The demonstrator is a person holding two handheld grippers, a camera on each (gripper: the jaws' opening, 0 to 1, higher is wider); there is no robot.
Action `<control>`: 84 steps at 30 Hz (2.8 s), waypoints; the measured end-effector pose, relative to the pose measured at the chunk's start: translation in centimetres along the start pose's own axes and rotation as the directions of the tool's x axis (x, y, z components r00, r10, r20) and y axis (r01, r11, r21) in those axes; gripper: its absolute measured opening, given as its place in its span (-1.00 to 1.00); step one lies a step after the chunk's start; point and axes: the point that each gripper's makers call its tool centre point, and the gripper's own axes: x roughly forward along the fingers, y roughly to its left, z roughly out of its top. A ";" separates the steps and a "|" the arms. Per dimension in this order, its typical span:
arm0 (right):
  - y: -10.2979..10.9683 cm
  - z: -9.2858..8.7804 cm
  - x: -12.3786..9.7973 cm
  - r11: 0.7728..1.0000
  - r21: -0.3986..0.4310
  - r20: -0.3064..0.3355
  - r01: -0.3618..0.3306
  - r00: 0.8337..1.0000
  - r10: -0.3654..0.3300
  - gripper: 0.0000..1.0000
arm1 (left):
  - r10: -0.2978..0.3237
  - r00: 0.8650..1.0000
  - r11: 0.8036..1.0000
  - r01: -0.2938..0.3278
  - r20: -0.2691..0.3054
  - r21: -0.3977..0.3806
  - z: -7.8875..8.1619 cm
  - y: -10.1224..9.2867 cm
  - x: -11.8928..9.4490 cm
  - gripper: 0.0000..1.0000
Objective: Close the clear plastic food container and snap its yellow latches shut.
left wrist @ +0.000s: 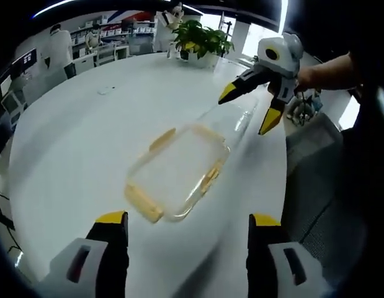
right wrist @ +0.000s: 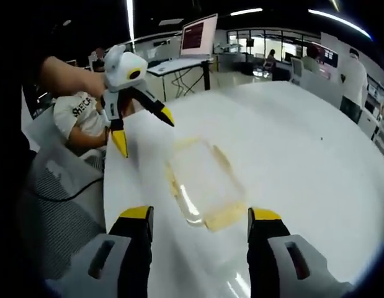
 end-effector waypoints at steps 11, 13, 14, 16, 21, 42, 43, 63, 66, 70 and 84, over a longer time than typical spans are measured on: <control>-0.1 -0.8 1.4 0.993 -0.092 -0.098 -0.068 0.993 0.059 0.20 | -0.009 0.998 0.996 0.014 -0.060 0.089 -0.4 1.2 0.6 0.44; -0.5 -1.0 1.6 0.993 -0.103 -0.116 -0.065 0.992 0.053 0.18 | -0.012 0.997 0.994 0.019 -0.070 0.107 -0.5 1.4 0.7 0.42; -0.6 -1.0 1.7 0.992 -0.106 -0.121 -0.063 0.991 0.050 0.19 | -0.016 0.997 0.993 0.024 -0.073 0.115 -0.5 1.4 0.8 0.41; -1.0 -1.1 1.8 0.993 -0.105 -0.128 -0.061 0.991 0.047 0.19 | -0.020 0.997 0.992 0.030 -0.077 0.122 -0.5 1.5 0.9 0.38; -1.7 -1.4 2.2 0.992 -0.112 -0.163 -0.064 0.986 0.046 0.15 | -0.026 0.994 0.987 0.042 -0.109 0.152 -0.7 1.9 1.4 0.34; -2.3 -2.9 3.0 0.970 -0.208 -0.284 -0.122 0.957 0.060 0.01 | -0.022 0.976 0.925 0.102 -0.217 0.365 -0.6 3.8 2.6 0.13; -2.3 -2.8 3.0 0.970 -0.208 -0.284 -0.124 0.957 0.061 0.01 | -0.022 0.975 0.921 0.106 -0.223 0.374 -0.5 3.9 2.6 0.13; -2.6 -3.9 3.9 0.945 -0.265 -0.379 -0.190 0.922 0.079 -0.09 | -0.020 0.952 0.852 0.177 -0.307 0.493 -0.4 5.1 3.4 0.06; -2.5 -3.7 4.1 0.942 -0.272 -0.378 -0.199 0.922 0.086 -0.11 | -0.024 0.948 0.843 0.190 -0.317 0.504 -0.3 5.0 3.6 0.06; -3.0 -3.8 4.3 0.943 -0.270 -0.387 -0.196 0.919 0.080 -0.12 | -0.023 0.946 0.835 0.196 -0.322 0.515 -0.2 5.1 3.8 0.06; -3.2 -4.8 5.3 0.903 -0.353 -0.491 -0.245 0.870 0.044 -0.23 | -0.044 0.938 0.817 0.232 -0.344 0.527 0.0 5.0 4.8 -0.32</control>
